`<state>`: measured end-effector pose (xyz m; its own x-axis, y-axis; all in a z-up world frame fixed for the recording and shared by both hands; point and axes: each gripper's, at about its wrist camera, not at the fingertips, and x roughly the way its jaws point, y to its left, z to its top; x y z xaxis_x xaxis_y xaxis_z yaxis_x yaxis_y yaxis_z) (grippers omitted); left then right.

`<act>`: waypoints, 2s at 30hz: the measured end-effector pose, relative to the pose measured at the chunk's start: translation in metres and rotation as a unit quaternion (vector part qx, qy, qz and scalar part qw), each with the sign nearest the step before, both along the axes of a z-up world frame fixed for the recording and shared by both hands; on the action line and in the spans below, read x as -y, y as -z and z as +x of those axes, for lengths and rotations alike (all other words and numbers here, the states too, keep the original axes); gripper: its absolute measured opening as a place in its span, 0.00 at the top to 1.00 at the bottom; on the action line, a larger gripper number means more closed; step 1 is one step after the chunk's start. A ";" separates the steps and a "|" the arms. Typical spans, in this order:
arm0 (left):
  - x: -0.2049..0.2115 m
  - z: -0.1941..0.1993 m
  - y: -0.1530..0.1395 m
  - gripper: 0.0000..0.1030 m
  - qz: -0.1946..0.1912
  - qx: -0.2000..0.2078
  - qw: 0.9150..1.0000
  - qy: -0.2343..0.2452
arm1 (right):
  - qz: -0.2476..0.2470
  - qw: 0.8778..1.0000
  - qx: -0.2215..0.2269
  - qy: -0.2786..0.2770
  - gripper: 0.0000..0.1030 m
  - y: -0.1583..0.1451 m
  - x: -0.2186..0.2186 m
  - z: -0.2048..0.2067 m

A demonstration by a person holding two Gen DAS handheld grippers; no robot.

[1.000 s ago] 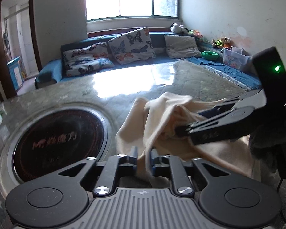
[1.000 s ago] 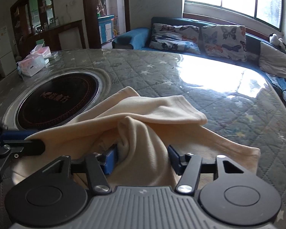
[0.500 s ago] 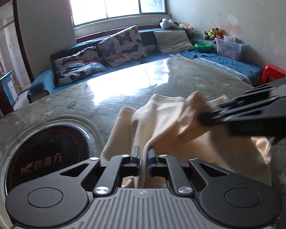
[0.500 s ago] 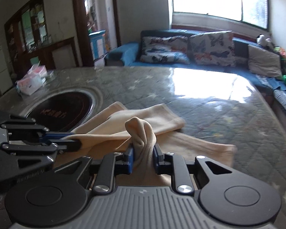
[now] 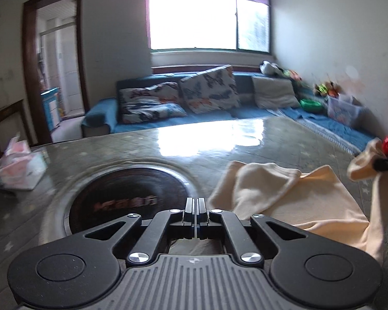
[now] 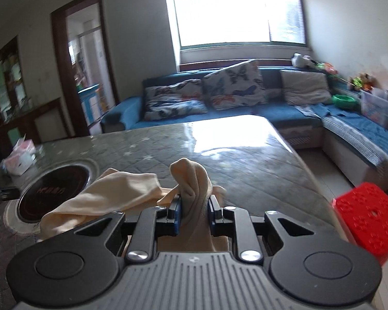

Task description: Fold clothes

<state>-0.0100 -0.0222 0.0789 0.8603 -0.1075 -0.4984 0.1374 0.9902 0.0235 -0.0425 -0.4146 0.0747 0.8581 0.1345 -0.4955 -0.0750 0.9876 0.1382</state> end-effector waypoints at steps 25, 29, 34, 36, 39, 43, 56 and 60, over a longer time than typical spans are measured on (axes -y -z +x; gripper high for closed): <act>0.096 0.050 0.047 0.55 0.126 -0.018 0.986 0.106 | 0.020 0.985 -0.043 0.167 0.68 0.044 0.067 -0.078; 0.088 0.065 0.056 0.71 0.119 -0.045 0.988 0.090 | 0.012 0.991 -0.043 0.128 0.63 0.043 0.056 -0.071; 0.067 0.062 0.050 0.93 0.087 -0.045 0.992 0.074 | -0.011 0.996 -0.039 0.079 0.60 0.041 0.027 -0.061; 0.058 0.054 0.043 0.94 0.072 -0.036 0.995 0.063 | -0.016 0.997 -0.039 0.067 0.60 0.041 0.019 -0.058; 0.041 0.039 0.030 0.94 0.051 -0.024 0.997 0.045 | -0.023 0.997 -0.043 0.051 0.53 0.043 0.007 -0.056; 0.017 0.015 0.014 0.94 0.032 -0.007 0.999 0.021 | -0.037 0.996 -0.063 0.044 0.53 0.053 -0.004 -0.057; -0.060 -0.060 0.017 0.94 -0.021 -0.054 0.995 -0.078 | -0.066 0.994 -0.076 0.044 0.52 0.058 -0.007 -0.068; -0.073 -0.067 0.035 0.87 -0.020 -0.094 0.991 -0.098 | -0.063 0.993 -0.081 0.057 0.52 0.059 -0.001 -0.078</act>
<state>-0.0775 0.0506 0.0440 0.7588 0.0286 -0.6506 -0.0590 0.9979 -0.0250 -0.1205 -0.4138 0.0155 0.7725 -0.0302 -0.6343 0.0513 0.9986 0.0150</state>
